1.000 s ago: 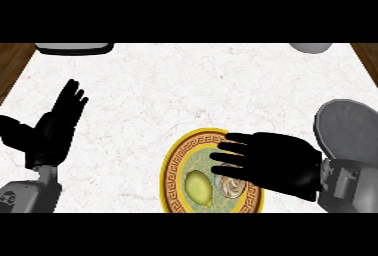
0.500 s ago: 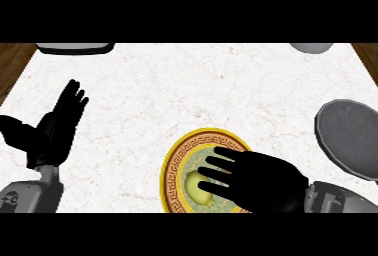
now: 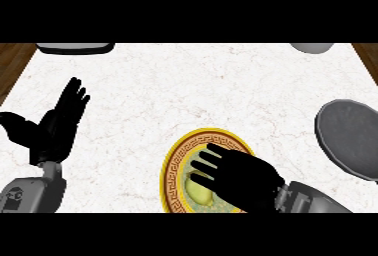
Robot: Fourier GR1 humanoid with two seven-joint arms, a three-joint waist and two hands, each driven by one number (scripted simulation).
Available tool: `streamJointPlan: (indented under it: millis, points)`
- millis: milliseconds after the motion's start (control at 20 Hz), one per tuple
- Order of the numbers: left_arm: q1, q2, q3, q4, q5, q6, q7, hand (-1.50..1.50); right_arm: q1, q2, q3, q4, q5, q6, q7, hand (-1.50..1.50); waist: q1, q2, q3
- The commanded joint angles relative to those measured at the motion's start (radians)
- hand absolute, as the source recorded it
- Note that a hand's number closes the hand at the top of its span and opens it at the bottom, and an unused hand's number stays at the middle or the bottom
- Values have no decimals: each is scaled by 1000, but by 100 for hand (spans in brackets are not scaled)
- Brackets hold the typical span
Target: Pick the cupcake from the plate and place it in the pan
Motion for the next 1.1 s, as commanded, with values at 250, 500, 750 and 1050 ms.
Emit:
streamJointPlan:
  millis: [250, 500, 750, 1050]
  points:
    - [55, -14, -4, -112, -24, -25, 53, 0, -51, 90, -20, 198, 106, -32, -98, -150, 7, 0, 0]
    - [24, -47, 14, -46, -46, -22, 32, 0, 33, 143, 25, 234, 200, -114, -103, -150, 1, 0, 0]
    - [48, -95, -11, -24, -96, 2, -9, 0, 86, 106, -13, 277, 221, -195, -182, -150, -1, 0, 0]
    - [-6, -39, 76, 7, -39, -83, 20, 0, 32, 180, -53, 374, 271, -144, -231, -150, -1, 0, 0]
